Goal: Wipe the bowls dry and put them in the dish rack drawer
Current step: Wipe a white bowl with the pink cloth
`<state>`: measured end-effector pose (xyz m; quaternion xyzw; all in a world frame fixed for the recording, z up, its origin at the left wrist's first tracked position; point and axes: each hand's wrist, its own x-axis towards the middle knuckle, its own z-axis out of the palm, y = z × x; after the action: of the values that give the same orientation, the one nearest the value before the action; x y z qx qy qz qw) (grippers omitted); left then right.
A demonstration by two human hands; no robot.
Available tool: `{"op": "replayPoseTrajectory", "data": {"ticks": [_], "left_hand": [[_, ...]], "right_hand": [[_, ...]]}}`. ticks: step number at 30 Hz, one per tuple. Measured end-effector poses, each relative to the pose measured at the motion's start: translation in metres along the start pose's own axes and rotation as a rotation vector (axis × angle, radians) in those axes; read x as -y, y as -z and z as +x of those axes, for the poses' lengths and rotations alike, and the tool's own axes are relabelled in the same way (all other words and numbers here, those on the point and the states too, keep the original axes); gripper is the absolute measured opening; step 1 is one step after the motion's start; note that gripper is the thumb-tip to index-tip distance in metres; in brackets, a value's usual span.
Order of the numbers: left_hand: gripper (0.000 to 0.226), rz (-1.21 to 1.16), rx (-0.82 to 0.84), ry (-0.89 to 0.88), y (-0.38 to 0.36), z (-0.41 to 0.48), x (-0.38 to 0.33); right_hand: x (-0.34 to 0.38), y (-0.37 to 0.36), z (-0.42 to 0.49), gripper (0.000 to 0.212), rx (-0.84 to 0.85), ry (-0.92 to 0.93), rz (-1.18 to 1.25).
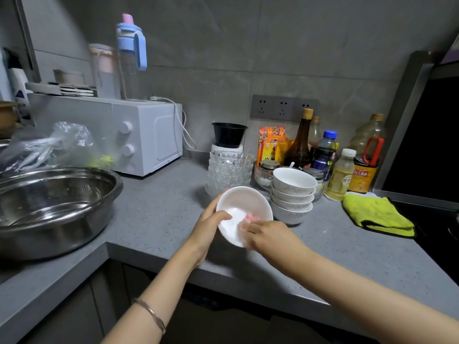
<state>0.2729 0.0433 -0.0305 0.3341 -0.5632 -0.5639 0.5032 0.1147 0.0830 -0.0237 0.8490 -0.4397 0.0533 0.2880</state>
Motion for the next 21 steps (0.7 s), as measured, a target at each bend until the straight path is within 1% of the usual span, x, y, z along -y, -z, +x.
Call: {"op": "replayPoseTrajectory", "data": {"ticks": [1,2,3,4,5,6,7,8,9,11,12,13,14,15,17,19,21], "left_hand": [[0.052,-0.032,0.005,-0.009,-0.004,-0.002,0.003],[0.054,-0.059,-0.001,-0.028,-0.01,-0.004,0.006],[0.05,-0.084,-0.021,-0.044,-0.017,-0.005,0.009],[0.046,-0.113,-0.05,-0.059,-0.022,-0.006,0.011],[0.042,-0.129,-0.081,-0.073,-0.024,-0.007,0.012],[0.038,-0.134,-0.109,-0.089,-0.022,-0.006,0.011],[0.034,-0.122,-0.124,-0.107,-0.018,-0.005,0.01],[0.031,-0.087,-0.121,-0.131,-0.011,-0.003,0.009],[0.033,-0.025,-0.088,-0.146,-0.004,-0.001,0.007],[0.045,0.111,0.028,-0.136,0.007,0.004,0.003],[0.05,0.142,0.095,-0.125,0.01,0.005,0.001],[0.054,0.154,0.142,-0.112,0.012,0.007,0.0],[0.058,0.137,0.171,-0.113,0.012,0.008,0.0],[0.06,0.11,0.165,-0.113,0.011,0.008,0.0],[0.058,0.012,0.077,-0.112,0.006,0.003,0.005],[0.05,-0.106,-0.018,-0.062,-0.005,0.0,0.013],[0.043,-0.173,-0.058,-0.036,-0.019,-0.003,0.019]], "right_hand": [[0.009,0.005,0.004,0.012,-0.005,-0.09,0.14],[0.017,0.013,0.008,0.011,-0.019,-0.208,0.28],[0.022,0.016,0.012,0.013,0.004,-0.311,0.366],[0.025,0.015,0.014,0.015,0.026,-0.347,0.406],[0.027,0.012,0.013,0.014,0.037,-0.333,0.441],[0.027,0.009,0.01,0.014,0.042,-0.258,0.454],[0.022,0.004,0.004,0.016,0.033,-0.142,0.403],[0.011,-0.006,-0.003,0.022,0.012,-0.001,0.266],[-0.001,-0.011,-0.009,0.028,-0.025,0.109,0.112],[-0.019,-0.011,-0.013,0.037,-0.067,0.216,-0.081],[-0.022,-0.008,-0.013,0.038,-0.086,0.236,-0.124],[-0.022,-0.005,-0.012,0.033,-0.116,0.24,-0.16],[-0.02,-0.004,-0.011,0.024,-0.136,0.23,-0.184],[-0.016,-0.003,-0.008,0.017,-0.127,0.206,-0.206],[-0.005,-0.009,-0.005,0.016,-0.133,0.13,-0.156],[0.008,-0.004,0.002,0.018,-0.136,-0.028,0.01],[0.02,0.006,0.011,0.008,-0.143,-0.202,0.237]]}}
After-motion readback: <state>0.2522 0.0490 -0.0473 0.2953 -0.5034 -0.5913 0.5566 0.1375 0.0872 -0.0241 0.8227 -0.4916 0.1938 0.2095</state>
